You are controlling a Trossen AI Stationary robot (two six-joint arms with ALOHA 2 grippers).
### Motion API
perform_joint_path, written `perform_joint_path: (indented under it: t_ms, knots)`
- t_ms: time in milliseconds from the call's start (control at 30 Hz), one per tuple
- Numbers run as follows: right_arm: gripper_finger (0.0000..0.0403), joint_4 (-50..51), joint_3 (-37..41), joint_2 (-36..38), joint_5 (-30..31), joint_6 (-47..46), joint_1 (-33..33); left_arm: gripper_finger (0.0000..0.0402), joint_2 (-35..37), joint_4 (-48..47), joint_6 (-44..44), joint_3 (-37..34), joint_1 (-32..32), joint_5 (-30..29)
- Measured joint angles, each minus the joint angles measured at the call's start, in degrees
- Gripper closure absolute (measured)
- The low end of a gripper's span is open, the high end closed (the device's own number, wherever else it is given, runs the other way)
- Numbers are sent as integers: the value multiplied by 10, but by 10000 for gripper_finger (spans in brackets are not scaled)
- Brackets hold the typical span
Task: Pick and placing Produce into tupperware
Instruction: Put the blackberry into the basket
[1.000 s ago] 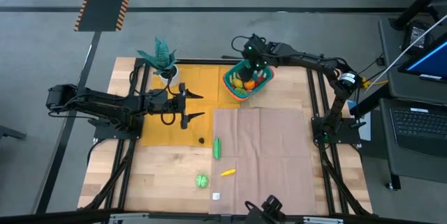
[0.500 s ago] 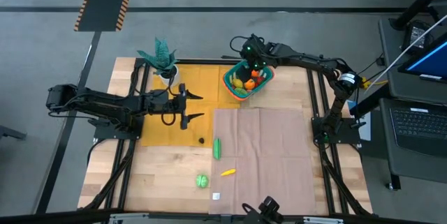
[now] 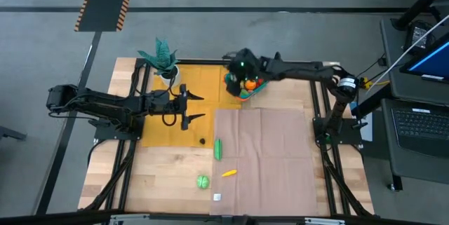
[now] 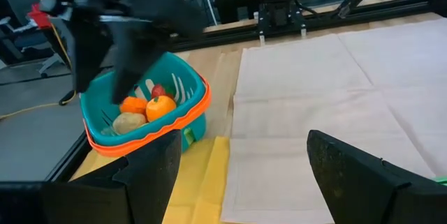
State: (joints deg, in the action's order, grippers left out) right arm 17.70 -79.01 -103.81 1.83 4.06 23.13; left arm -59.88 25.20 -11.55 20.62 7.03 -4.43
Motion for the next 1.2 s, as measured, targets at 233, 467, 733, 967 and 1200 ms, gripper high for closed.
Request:
perform_joint_path:
  t_ms: [233, 467, 733, 967, 1200]
  knots:
    - [110, -160, 132, 38, 42, 10, -70, 100, 0, -3, -10, 0, -21, 0]
    - [110, -365, 306, 127, 52, 9, -136, 100, 0, -20, -17, 0, -43, 0]
    - [110, -446, 438, 236, 52, -8, -207, 100, 10, -65, -21, 0, -85, 0]
    - [110, -507, 498, 261, 52, -8, -243, 100, 23, -88, 24, 1, -131, 0]
    - [110, -514, 501, 262, 52, -9, -247, 100, 21, -93, 68, 1, -157, 0]
